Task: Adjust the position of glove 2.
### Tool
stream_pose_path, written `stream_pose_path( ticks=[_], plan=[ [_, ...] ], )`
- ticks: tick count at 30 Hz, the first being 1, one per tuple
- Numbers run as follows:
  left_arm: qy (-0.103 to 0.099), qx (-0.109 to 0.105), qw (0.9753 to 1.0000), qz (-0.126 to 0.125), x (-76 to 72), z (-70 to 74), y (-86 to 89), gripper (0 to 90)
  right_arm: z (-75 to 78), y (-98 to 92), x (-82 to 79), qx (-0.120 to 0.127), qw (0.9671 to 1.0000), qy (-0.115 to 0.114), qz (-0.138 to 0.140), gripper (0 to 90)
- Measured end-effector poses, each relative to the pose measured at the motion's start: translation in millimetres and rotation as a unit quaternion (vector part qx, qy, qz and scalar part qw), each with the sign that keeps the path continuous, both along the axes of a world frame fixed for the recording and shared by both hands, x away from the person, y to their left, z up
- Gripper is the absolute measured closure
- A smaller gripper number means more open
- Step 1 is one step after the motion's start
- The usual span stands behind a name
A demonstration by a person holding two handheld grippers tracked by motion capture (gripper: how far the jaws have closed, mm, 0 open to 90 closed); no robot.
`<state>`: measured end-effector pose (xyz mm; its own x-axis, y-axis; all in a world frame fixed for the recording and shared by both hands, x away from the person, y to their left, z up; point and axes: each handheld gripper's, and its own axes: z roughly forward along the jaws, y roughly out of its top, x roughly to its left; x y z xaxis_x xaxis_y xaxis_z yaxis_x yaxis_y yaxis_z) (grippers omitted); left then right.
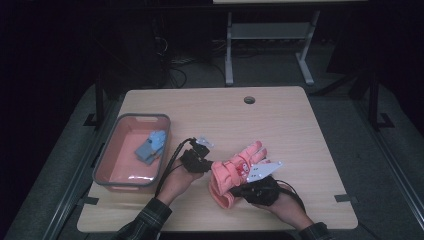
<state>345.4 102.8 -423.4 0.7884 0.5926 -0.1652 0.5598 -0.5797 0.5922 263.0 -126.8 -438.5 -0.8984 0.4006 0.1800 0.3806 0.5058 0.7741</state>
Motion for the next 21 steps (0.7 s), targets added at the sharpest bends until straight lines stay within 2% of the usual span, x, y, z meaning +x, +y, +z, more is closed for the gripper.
stream_pose_path(
  ticks=[3, 7, 16, 21],
  plan=[
    [0.001, -0.015, 0.9999, 0.003, -2.5, 4.1, -1.6, 89.5, 2.1, -3.9, -0.5, 0.005, 1.0, -0.002, -0.004, 90.0],
    [-0.001, -0.024, 0.9997, -0.006, -8.2, 11.2, -2.4, 89.5, 7.0, -10.4, -3.0, 0.019, 0.9998, -0.004, -0.008, 90.0],
    [-0.003, -0.014, 0.9993, -0.035, -29.8, 13.5, -5.8, 89.5, 7.4, -25.1, -13.2, 0.012, 0.9999, 0.006, -0.004, 89.9],
    [-0.01, -0.026, 0.9987, -0.042, -36.6, 17.8, -7.0, 89.4, 11.5, -32.2, -14.9, 0.015, 0.9999, 0.002, -0.006, 89.9]
  ],
)
